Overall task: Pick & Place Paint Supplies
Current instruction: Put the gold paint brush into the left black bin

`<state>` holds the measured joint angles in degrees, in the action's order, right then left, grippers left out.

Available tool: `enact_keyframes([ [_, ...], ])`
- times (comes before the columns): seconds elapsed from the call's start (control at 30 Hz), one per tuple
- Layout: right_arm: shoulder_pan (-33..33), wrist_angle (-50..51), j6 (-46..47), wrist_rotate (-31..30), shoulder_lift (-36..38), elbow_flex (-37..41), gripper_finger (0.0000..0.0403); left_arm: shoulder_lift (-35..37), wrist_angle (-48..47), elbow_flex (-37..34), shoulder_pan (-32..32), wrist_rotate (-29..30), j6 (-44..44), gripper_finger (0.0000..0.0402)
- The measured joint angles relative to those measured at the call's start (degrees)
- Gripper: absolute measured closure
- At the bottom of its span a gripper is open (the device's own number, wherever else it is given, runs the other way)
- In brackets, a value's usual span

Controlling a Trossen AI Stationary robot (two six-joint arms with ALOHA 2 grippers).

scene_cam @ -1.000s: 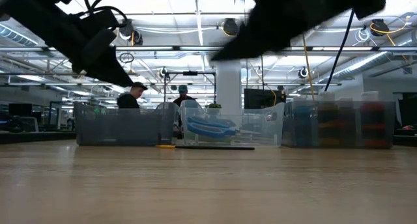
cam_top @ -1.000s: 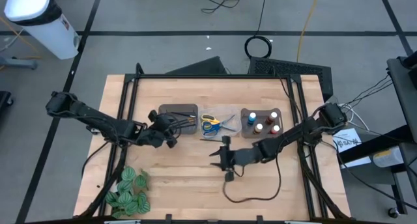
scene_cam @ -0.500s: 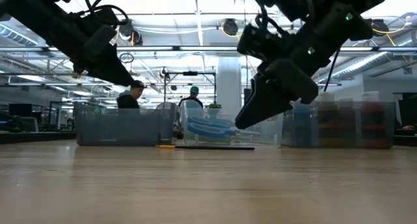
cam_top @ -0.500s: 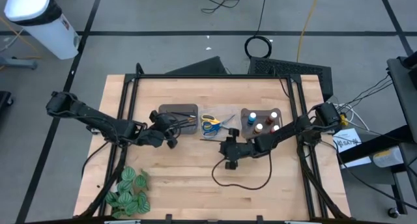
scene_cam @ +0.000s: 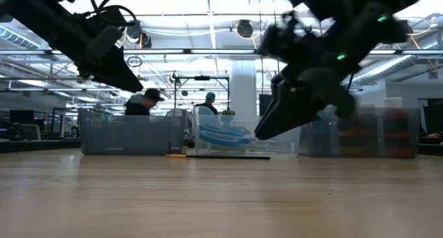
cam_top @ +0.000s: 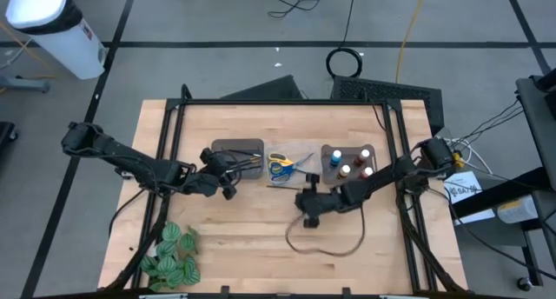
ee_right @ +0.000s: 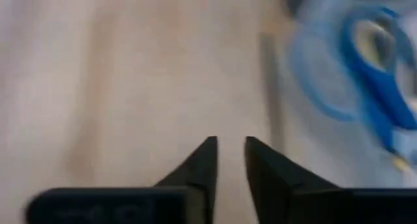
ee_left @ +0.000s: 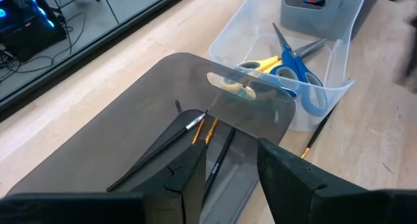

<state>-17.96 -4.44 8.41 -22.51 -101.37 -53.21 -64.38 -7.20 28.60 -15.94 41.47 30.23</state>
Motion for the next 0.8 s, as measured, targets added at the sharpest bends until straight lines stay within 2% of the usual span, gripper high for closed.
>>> enact_keyframes([
  [0.1,-2.51,-4.27,-4.8,-0.17,-3.28,-0.07,0.0392,0.0,0.05,0.01,0.0,0.09,0.09,0.0254],
  [0.23,-4.72,-6.74,-11.36,-6.14,-8.53,-1.54,0.0399,0.0,0.35,0.02,0.0,0.07,0.09,0.0254],
  [0.37,-5.14,-7.14,-13.32,-17.67,-12.41,-3.72,0.0401,-0.01,0.96,0.09,0.0,0.04,0.09,0.0254],
  [0.53,-4.92,-6.57,-14.77,-23.8,-12.7,-4.48,0.0402,-0.02,0.83,0.09,0.0,0.02,0.08,0.0254],
  [0.6,-4.71,-5.55,-15.09,-25.48,-12.01,-4.48,0.0402,-0.02,0.88,0.09,0.0,0.02,0.08,0.0254],
  [0.8,-2.55,-0.81,-11.48,-25.45,-11.19,-4.42,0.0403,-0.08,0.94,0.09,0.0,-0.11,0.09,0.0254],
])
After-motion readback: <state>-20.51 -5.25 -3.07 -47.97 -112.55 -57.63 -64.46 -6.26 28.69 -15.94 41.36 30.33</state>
